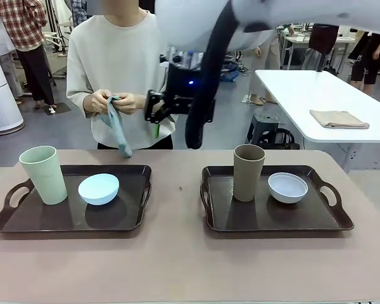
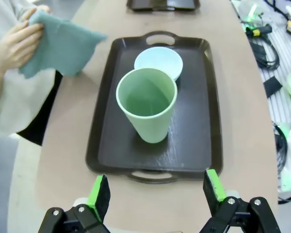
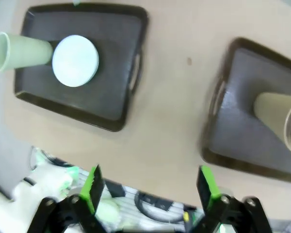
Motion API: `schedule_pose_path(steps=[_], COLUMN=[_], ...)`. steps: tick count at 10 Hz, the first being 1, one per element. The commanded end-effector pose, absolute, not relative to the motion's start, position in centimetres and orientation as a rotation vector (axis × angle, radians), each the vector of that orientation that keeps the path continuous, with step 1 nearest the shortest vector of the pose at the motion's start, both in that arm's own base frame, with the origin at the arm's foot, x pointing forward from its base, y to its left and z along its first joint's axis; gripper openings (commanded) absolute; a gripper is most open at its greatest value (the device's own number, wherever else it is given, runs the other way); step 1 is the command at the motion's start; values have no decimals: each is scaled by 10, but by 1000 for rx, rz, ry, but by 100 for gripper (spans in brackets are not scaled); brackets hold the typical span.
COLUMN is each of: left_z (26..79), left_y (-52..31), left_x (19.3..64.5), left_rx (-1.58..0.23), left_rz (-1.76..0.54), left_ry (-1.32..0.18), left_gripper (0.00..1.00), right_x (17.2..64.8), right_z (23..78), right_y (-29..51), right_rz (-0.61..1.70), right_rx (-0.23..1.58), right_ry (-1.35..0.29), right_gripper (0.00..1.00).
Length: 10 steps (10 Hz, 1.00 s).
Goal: Set up a tray with a mat and arrange the tableware.
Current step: Pick up the Picnic Bowl and Reusable plastic cup from the Handle tray in front of the human's position and hold them in the air.
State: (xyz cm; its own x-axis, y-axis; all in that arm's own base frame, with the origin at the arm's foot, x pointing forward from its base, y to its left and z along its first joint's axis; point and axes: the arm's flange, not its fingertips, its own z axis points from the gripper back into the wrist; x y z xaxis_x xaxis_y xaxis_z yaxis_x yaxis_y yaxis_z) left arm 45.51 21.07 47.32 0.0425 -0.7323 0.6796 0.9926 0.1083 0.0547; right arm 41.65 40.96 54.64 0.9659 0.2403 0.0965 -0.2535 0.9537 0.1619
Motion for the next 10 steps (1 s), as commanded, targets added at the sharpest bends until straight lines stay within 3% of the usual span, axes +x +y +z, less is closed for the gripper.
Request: schedule_pose_path(steps=[1,4,5,6,10], left_z=[457,447,458,445,445], left_y=[204,170,171,175,175], left_x=[463,467,458,474,474], left_rx=[-528,-565,-565,-577,-577], left_rz=[-1400,-1335,-1277,-1372,-1372], left_ry=[-713,-751,-800,-715,-715], left_gripper=[100,100,100,100,100], right_x=[436,446,434,434,441], right_z=[528,511,503,503,505], right_y=[453,489,469,469,476], right_rz=[240,260,280,280,272], right_rx=[169,134,161,161,154], right_ry=[-100,-146,-94,-94,-111], right_gripper=[100,100,100,100,100])
